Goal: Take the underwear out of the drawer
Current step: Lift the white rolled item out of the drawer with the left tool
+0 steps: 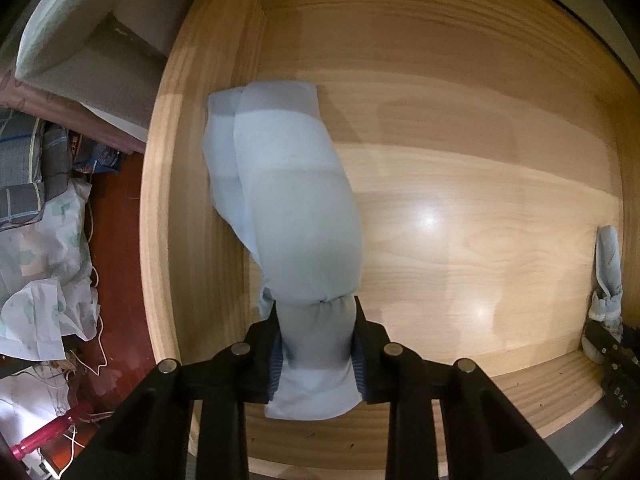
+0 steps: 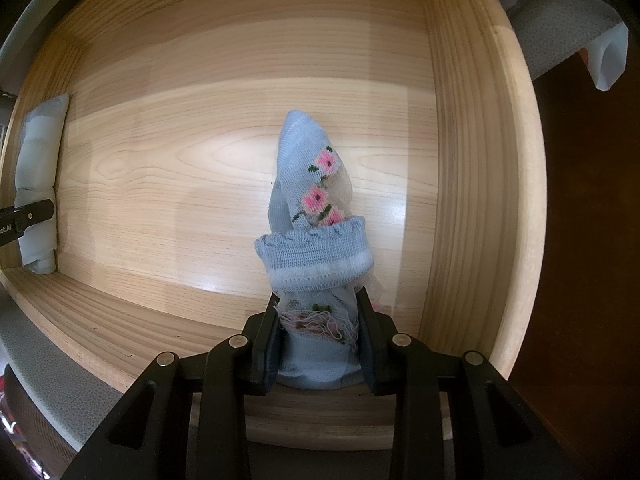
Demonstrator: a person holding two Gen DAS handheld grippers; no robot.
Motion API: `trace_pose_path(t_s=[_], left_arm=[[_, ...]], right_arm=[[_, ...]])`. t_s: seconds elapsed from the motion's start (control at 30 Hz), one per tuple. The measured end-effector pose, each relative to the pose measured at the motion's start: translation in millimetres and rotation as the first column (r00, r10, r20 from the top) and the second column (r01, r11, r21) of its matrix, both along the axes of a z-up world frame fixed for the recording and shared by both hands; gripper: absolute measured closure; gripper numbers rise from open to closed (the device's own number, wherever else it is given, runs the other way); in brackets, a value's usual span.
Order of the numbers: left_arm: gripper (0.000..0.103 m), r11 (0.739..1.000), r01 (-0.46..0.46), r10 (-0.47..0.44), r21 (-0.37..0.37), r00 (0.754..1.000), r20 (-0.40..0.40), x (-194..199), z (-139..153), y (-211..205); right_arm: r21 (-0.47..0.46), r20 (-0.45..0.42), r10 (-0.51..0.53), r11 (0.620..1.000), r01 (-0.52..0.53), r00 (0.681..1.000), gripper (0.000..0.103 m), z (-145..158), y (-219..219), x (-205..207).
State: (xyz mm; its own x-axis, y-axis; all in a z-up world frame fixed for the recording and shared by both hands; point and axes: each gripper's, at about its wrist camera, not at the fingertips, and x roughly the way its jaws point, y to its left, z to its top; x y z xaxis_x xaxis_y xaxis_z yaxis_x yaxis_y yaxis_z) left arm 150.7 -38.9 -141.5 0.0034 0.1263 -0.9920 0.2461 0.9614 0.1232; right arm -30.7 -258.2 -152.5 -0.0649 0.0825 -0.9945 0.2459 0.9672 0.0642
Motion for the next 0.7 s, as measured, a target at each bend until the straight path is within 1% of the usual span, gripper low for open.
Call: trace_pose_path(t_s=[0.1, 0.33, 0.53, 0.63, 0.7], left_arm=[[0.076, 1.000, 0.004, -0.004, -0.011, 1.000, 0.003, -1.5, 2.6, 2.9], [0.076, 0.998, 0.011, -0.011, -0.066, 1.000, 0.009, -2.7, 14.2, 9.6], [0.076, 0.996, 0.041, -0.040, -0.081, 0.999, 0.023, -3.5, 30.0, 17.2], [0.076, 0.994, 0.037, -0.035, -0.101, 0.999, 0.017, -2.7, 36.2, 24.4], [0.076, 0.994, 0.041, -0.040, -0.101, 0.999, 0.015, -2.7, 40.1, 24.9]], right_arm=[[0.000, 0.000, -0.001, 1.000, 0.001, 1.000, 0.073, -0.1, 0.3, 0.1], [-0.001, 0.000, -0.001, 1.000, 0.001, 1.000, 0.073, -0.6, 0.8, 0.7], [-0.001, -0.001, -0.001, 1.000, 0.001, 1.000, 0.073, -1.0, 1.3, 1.1], [-0.001, -0.001, -0.001, 1.000, 0.001, 1.000, 0.073, -1.1, 1.5, 1.4], [-0.002, -0.001, -0.001, 1.000, 0.001, 1.000, 0.073, -1.3, 1.7, 1.4]])
